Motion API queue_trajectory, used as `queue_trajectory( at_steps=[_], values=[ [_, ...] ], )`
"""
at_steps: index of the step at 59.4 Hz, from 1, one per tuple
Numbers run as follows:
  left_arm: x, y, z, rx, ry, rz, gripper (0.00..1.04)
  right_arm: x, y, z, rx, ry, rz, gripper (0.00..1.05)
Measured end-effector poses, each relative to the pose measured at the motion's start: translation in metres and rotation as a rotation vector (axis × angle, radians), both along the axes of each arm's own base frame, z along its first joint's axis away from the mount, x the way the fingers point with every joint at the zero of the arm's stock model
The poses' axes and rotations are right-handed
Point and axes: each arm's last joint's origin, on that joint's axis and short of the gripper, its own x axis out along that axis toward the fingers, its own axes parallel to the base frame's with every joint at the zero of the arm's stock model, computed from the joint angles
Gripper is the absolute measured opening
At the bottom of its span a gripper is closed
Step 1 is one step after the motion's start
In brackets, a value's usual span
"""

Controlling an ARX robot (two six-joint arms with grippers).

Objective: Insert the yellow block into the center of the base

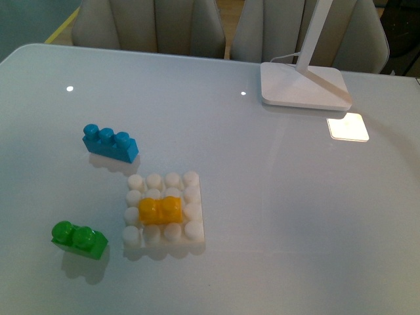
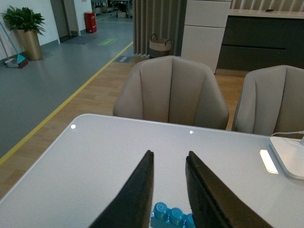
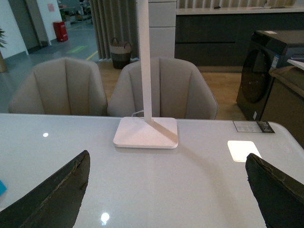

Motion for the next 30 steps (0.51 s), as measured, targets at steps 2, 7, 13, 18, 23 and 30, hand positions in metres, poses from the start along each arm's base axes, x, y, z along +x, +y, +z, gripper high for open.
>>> queue_trajectory(
  at_steps=[2, 7, 13, 18, 23, 30],
  values=[
    [-0.003, 0.002, 0.000, 0.000, 0.001, -0.001, 0.12, 0.000, 0.000, 0.000, 0.000, 0.000, 0.000, 0.96],
    [-0.015, 0.009, 0.000, 0.003, 0.000, -0.009, 0.03, 0.000, 0.000, 0.000, 0.000, 0.000, 0.000, 0.96],
    [-0.029, 0.016, 0.001, 0.005, 0.001, -0.005, 0.03, 0.000, 0.000, 0.000, 0.000, 0.000, 0.000, 0.96],
    [-0.039, 0.021, 0.001, 0.005, 0.002, -0.002, 0.03, 0.000, 0.000, 0.000, 0.000, 0.000, 0.000, 0.96],
    [-0.046, 0.024, 0.001, 0.006, 0.002, -0.002, 0.03, 0.000, 0.000, 0.000, 0.000, 0.000, 0.000, 0.96],
    [-0.054, 0.033, 0.002, 0.006, 0.000, -0.017, 0.03, 0.000, 0.000, 0.000, 0.000, 0.000, 0.000, 0.96]
  ],
)
